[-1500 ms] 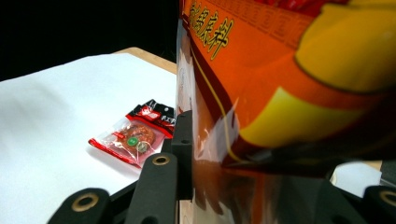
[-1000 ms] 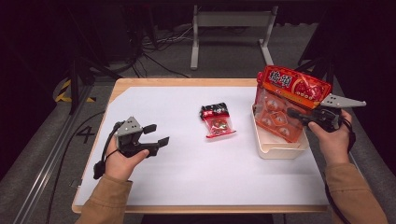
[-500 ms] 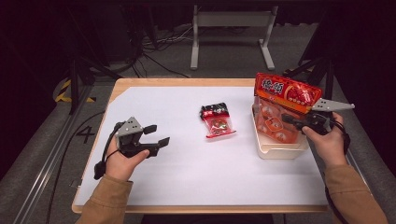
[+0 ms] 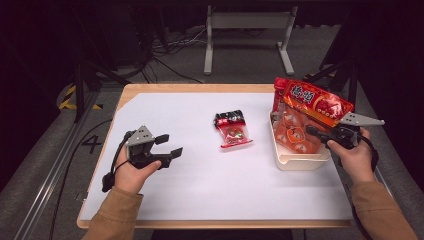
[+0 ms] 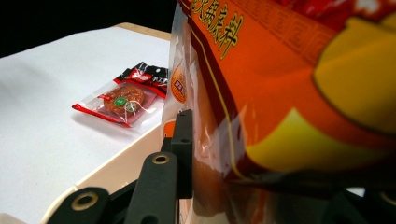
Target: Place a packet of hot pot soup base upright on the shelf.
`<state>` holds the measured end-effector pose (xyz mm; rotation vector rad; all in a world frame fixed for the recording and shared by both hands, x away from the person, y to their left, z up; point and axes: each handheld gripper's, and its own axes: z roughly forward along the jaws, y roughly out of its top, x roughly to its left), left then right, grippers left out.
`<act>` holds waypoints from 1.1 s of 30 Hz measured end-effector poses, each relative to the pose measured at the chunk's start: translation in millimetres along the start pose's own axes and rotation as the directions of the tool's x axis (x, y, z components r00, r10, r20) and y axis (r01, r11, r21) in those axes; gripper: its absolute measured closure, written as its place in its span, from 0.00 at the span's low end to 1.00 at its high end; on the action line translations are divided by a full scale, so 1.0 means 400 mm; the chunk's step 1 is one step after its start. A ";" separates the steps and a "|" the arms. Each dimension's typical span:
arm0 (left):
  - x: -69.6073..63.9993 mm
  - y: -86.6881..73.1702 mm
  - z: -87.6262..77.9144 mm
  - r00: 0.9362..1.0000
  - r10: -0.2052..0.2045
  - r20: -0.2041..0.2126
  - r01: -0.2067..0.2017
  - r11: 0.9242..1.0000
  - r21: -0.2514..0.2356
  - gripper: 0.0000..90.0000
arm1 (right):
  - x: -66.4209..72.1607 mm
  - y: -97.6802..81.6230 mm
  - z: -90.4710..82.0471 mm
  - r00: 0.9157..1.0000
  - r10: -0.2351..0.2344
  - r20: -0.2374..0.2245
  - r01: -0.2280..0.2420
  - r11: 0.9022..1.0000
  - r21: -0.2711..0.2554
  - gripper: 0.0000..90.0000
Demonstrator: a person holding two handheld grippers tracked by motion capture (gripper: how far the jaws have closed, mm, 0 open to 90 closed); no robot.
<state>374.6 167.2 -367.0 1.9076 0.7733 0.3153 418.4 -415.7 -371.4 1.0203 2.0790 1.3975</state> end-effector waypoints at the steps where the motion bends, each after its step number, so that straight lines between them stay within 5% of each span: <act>1: 0.001 0.000 -0.001 1.000 0.000 0.002 0.000 1.000 0.001 0.33 | 0.000 0.002 0.000 1.000 0.000 0.000 0.000 1.000 0.003 0.78; 7: 0.003 -0.001 -0.003 1.000 -0.004 0.000 0.004 1.000 0.002 0.33 | -0.003 0.008 -0.007 1.000 0.029 0.009 -0.029 0.999 0.019 0.75; 12: 0.003 -0.001 -0.003 1.000 -0.001 -0.001 0.001 1.000 0.003 0.33 | 0.012 0.020 -0.023 0.997 -0.004 0.073 0.001 0.999 0.037 0.61; 18: 0.001 0.000 -0.001 1.000 -0.001 0.001 0.001 1.000 0.003 0.33 | 0.016 0.030 -0.065 0.993 0.022 0.117 -0.020 1.000 -0.017 0.43; 27: 0.002 0.000 0.002 1.000 0.002 0.001 -0.002 1.000 0.005 0.32 | 0.033 0.015 -0.137 0.981 0.046 0.189 -0.043 0.999 -0.017 0.40; 33: 0.000 0.000 0.003 1.000 -0.011 0.006 0.011 1.000 0.007 0.31 | 0.082 0.008 -0.192 0.976 0.028 0.216 -0.022 0.999 -0.028 0.42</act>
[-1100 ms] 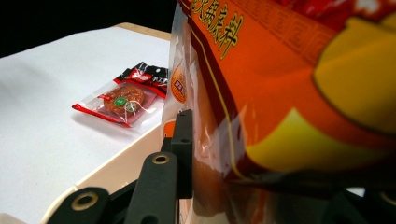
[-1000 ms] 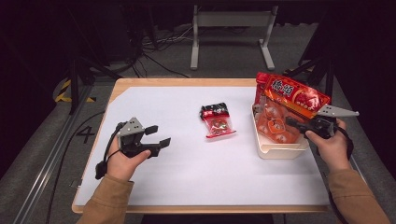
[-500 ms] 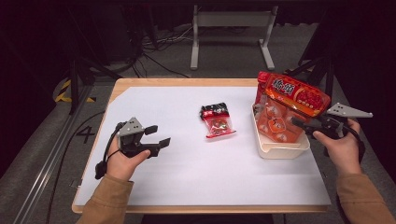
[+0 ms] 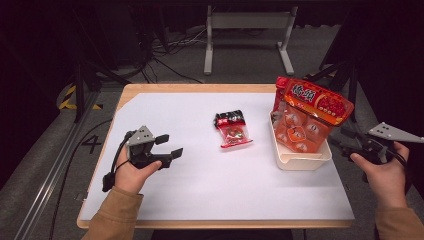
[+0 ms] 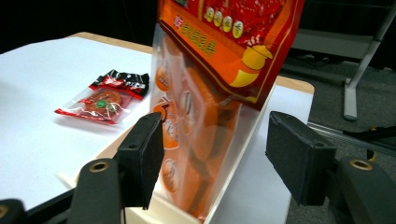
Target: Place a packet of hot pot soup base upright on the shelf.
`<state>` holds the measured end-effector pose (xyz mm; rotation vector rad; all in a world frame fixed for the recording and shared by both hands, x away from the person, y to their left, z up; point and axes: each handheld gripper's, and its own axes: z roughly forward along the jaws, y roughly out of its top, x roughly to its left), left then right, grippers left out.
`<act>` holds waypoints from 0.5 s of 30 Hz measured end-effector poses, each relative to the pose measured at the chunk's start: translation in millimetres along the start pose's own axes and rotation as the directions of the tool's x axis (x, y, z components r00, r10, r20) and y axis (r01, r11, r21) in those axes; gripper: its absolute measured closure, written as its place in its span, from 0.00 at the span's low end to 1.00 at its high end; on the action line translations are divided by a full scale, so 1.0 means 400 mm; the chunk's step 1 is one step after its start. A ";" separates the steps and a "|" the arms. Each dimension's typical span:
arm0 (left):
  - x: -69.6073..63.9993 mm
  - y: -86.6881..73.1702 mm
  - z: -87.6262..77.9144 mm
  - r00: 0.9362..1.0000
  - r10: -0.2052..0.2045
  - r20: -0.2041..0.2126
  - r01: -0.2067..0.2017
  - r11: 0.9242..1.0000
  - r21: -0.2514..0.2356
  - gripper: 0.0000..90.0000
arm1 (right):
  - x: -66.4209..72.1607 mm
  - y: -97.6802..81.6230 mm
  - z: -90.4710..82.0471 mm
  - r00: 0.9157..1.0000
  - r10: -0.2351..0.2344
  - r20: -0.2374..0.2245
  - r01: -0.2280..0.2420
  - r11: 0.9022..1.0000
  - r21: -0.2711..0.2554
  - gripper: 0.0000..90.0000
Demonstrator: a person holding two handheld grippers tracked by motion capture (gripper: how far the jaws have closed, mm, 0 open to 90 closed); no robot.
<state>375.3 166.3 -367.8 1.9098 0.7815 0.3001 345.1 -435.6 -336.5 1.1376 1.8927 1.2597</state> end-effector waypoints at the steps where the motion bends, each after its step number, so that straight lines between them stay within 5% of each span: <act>1: 0.001 0.000 0.001 1.000 0.004 -0.003 -0.004 1.000 0.001 0.31 | 0.007 -0.001 -0.010 1.000 -0.004 0.000 0.004 1.000 -0.003 0.42; 9: -0.001 0.001 -0.001 1.000 0.004 -0.004 -0.004 1.000 -0.001 0.30 | 0.063 0.004 -0.057 0.999 -0.028 -0.036 0.026 0.999 -0.036 0.41; 15: -0.001 0.001 0.001 1.000 0.012 -0.006 -0.012 1.000 0.001 0.29 | 0.128 0.000 -0.059 0.992 -0.030 -0.126 0.021 0.997 -0.074 0.40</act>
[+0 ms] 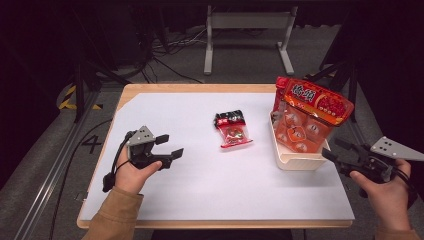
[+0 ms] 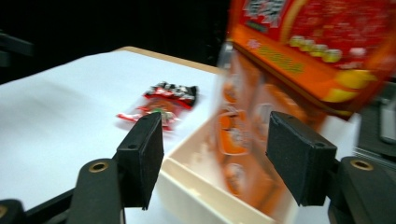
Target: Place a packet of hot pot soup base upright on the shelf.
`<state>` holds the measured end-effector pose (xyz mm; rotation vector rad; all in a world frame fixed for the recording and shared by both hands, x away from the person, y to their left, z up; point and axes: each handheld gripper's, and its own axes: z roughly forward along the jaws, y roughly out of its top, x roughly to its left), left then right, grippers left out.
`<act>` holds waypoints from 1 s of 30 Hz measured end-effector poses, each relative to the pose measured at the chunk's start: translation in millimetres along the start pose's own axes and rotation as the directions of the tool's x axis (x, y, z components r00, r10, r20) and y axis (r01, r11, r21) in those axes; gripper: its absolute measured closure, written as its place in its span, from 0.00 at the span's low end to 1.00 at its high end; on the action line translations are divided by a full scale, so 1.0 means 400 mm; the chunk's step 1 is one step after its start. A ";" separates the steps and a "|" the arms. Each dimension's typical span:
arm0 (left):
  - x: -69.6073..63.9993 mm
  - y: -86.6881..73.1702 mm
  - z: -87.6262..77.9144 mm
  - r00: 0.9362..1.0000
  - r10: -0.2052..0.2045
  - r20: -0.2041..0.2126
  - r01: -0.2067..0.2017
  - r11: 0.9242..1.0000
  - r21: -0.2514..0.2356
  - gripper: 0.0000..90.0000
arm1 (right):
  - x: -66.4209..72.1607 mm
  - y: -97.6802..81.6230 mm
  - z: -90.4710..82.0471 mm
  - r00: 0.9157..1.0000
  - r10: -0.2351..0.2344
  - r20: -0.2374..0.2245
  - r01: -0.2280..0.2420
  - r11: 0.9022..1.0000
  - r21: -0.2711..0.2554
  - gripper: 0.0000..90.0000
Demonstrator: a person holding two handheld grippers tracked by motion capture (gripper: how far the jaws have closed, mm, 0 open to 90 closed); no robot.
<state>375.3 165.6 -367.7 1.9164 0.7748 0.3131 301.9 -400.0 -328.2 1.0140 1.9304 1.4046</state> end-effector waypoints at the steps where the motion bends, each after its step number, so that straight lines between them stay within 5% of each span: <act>1: 0.000 0.000 0.000 1.000 0.000 -0.001 0.000 1.000 0.000 0.29 | 0.010 -0.001 0.003 1.000 -0.009 -0.013 0.009 1.000 -0.006 0.40; 4: -0.001 0.000 -0.001 1.000 -0.007 0.000 0.007 1.000 -0.004 0.29 | 0.033 -0.006 0.008 0.999 -0.029 -0.046 0.028 0.999 -0.018 0.41; 7: -0.001 -0.001 0.000 1.000 -0.008 -0.005 0.008 1.000 -0.003 0.28 | 0.050 -0.007 0.019 0.990 -0.102 -0.097 0.102 0.995 -0.008 0.42; 17: -0.001 0.004 0.027 0.999 -0.032 -0.021 0.032 0.999 0.007 0.22 | 0.090 -0.019 0.062 0.985 -0.063 -0.163 0.067 0.998 0.019 0.22; 30: 0.005 0.021 0.084 0.998 -0.042 -0.041 0.042 0.999 -0.001 0.18 | 0.139 -0.033 0.107 0.975 -0.068 -0.214 0.076 0.997 0.029 0.28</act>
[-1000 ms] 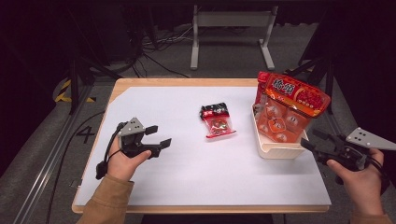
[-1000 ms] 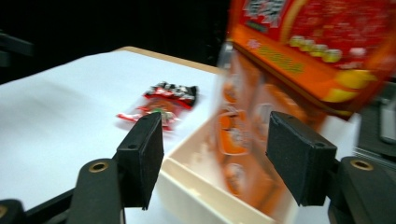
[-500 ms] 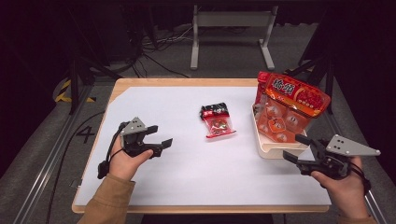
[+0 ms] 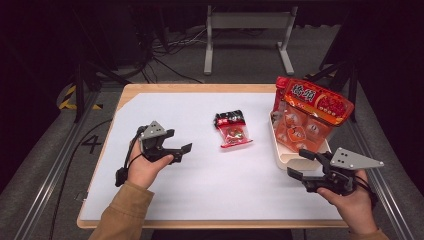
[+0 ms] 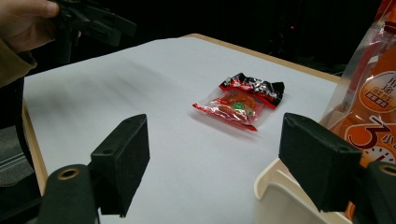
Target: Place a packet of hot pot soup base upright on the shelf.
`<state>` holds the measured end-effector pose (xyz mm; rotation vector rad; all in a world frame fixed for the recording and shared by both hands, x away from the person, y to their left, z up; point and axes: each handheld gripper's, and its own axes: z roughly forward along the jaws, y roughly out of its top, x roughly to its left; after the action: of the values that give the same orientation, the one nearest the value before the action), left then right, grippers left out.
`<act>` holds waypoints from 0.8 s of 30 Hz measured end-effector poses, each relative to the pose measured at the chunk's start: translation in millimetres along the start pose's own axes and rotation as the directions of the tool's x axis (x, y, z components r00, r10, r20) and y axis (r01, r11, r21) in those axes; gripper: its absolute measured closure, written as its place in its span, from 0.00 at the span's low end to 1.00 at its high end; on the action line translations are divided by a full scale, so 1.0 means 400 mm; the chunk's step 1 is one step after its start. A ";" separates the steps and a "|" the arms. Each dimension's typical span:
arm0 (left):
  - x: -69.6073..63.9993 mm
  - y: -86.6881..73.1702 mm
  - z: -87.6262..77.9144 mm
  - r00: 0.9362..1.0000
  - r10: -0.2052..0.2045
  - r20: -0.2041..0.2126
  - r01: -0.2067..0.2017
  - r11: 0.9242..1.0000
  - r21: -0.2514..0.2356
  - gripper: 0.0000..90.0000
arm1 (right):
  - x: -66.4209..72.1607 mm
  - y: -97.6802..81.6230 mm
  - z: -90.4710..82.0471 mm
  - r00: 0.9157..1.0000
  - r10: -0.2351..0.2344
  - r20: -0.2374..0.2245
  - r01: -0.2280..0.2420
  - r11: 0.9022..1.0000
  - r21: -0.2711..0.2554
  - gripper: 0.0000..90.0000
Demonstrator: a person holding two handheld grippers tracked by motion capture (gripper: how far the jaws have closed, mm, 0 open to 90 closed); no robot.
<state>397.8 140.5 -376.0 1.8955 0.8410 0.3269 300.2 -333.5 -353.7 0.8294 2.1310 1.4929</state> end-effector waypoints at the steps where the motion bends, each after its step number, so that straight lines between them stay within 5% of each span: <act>1: 0.002 0.003 0.006 1.000 0.001 0.003 -0.001 1.000 -0.008 0.18 | 0.000 0.000 0.000 1.000 0.000 0.000 0.000 1.000 0.000 0.28; 8: -0.004 0.019 0.061 1.000 -0.024 0.000 0.024 0.999 -0.045 0.26 | 0.003 -0.005 0.012 0.999 -0.006 -0.047 0.007 1.000 0.026 0.29; 11: 0.002 0.033 0.101 0.998 -0.056 0.030 0.058 0.997 -0.050 0.28 | 0.008 -0.005 0.018 0.997 -0.026 -0.068 0.028 0.999 0.031 0.32; 24: 0.018 0.069 0.245 0.998 -0.067 0.019 0.067 0.998 -0.003 0.26 | 0.000 -0.017 0.025 0.996 -0.035 -0.079 0.036 0.999 0.008 0.34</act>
<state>468.9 70.8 -398.6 1.8595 0.8884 0.2690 305.1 -328.2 -363.4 0.7428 2.1998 1.5224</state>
